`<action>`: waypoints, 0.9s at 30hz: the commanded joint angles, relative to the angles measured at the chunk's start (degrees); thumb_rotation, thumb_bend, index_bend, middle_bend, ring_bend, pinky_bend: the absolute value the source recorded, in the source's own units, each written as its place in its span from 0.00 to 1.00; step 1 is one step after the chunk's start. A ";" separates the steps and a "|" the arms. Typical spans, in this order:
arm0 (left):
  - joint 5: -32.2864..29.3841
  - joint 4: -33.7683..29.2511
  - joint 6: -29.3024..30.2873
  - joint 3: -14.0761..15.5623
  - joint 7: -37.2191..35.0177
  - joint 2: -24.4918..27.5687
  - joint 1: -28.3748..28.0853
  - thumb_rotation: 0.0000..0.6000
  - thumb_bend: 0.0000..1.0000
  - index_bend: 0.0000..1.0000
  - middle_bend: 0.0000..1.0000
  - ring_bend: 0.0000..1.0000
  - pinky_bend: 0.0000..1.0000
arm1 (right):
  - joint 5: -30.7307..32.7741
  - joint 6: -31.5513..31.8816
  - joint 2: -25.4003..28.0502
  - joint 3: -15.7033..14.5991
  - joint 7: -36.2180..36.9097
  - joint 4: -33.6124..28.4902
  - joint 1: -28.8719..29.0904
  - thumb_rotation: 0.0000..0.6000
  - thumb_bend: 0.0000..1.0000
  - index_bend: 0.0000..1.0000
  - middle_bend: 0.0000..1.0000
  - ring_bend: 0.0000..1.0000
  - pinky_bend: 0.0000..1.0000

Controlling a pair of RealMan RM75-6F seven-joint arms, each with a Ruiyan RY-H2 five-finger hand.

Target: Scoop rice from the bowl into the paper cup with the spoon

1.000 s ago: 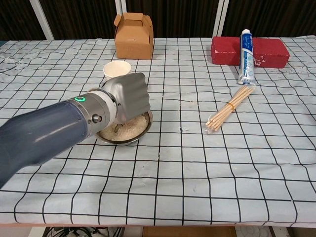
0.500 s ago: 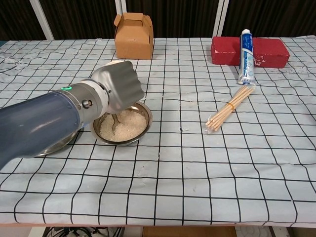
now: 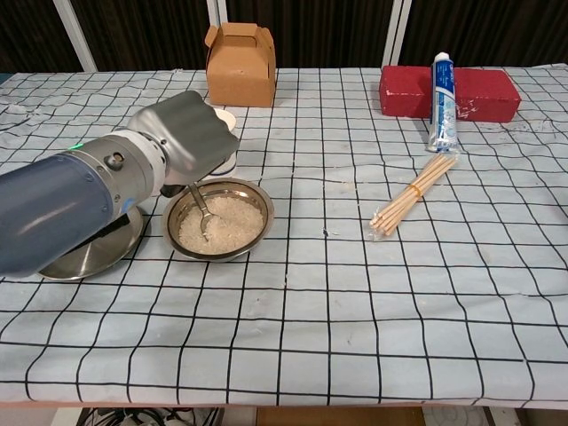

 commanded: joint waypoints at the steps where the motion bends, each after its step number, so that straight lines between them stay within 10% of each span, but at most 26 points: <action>1: 1.36 -0.20 -0.05 -0.09 -2.31 0.43 1.24 1.00 0.50 0.77 1.00 1.00 1.00 | -0.01 0.01 -0.01 -0.01 -0.08 0.03 0.00 1.00 0.17 0.00 0.00 0.00 0.18; 27: 9.60 -1.05 -0.80 -2.05 -19.09 4.67 9.32 1.00 0.50 0.77 1.00 1.00 1.00 | 0.13 -0.03 -0.22 -0.02 -1.07 0.26 0.06 1.00 0.17 0.00 0.00 0.00 0.18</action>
